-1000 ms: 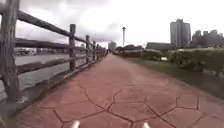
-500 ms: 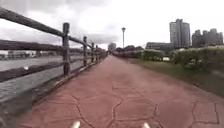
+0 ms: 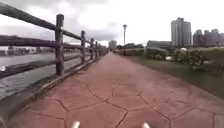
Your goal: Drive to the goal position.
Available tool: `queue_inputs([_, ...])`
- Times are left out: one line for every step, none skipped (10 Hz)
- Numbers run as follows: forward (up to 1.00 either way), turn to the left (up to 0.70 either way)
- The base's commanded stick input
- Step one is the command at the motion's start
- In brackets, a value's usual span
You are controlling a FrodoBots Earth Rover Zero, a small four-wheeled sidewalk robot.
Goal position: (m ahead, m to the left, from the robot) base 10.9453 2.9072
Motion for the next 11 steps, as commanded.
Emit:
queue_inputs([0.7,0.0])
queue_inputs([0.7,0.0])
queue_inputs([0.7,0.0])
queue_inputs([0.7,0.0])
queue_inputs([0.7,0.0])
queue_inputs([0.7,0.0])
queue_inputs([0.7,0.0])
queue_inputs([0.7,0.0])
queue_inputs([0.7,0.0])
queue_inputs([0.7,0.0])
queue_inputs([0.7,0.03])
